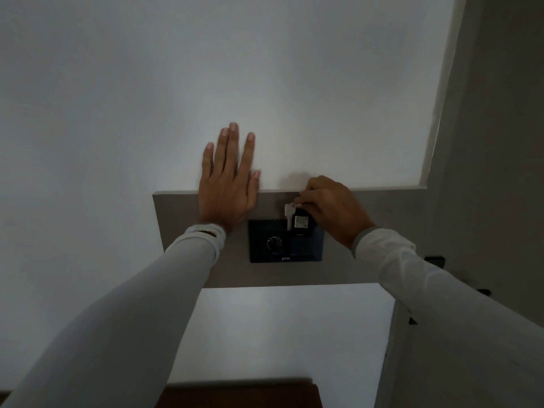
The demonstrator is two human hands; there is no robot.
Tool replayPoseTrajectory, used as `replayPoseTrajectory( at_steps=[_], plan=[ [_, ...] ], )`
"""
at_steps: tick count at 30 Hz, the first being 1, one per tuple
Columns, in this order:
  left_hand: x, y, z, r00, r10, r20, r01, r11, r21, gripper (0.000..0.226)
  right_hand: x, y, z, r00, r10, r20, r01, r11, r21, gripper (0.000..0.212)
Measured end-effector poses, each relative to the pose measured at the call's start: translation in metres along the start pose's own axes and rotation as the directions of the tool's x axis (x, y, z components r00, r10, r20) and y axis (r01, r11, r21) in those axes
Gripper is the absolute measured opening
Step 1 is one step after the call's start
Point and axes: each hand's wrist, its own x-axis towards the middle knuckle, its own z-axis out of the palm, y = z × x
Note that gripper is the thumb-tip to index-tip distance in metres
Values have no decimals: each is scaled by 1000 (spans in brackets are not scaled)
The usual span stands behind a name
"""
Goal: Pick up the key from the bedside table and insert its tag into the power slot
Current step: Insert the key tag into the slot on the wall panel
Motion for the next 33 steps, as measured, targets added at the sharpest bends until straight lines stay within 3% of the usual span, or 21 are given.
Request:
replayPoseTrajectory(
  at_steps=[11,27,33],
  plan=[
    [-1,-2,5,1000,-3,-25,4,1000,28,68,-9,0,7,989,-108,-98,104,994,-39,14],
    [0,-1,3,1000,-23,11,22,999,33,68,-16,6,14,990,-122,-78,127,989,74,10],
    [-1,-2,4,999,-12,35,11,999,35,70,-14,8,14,989,-141,-51,143,989,42,13]
  ],
)
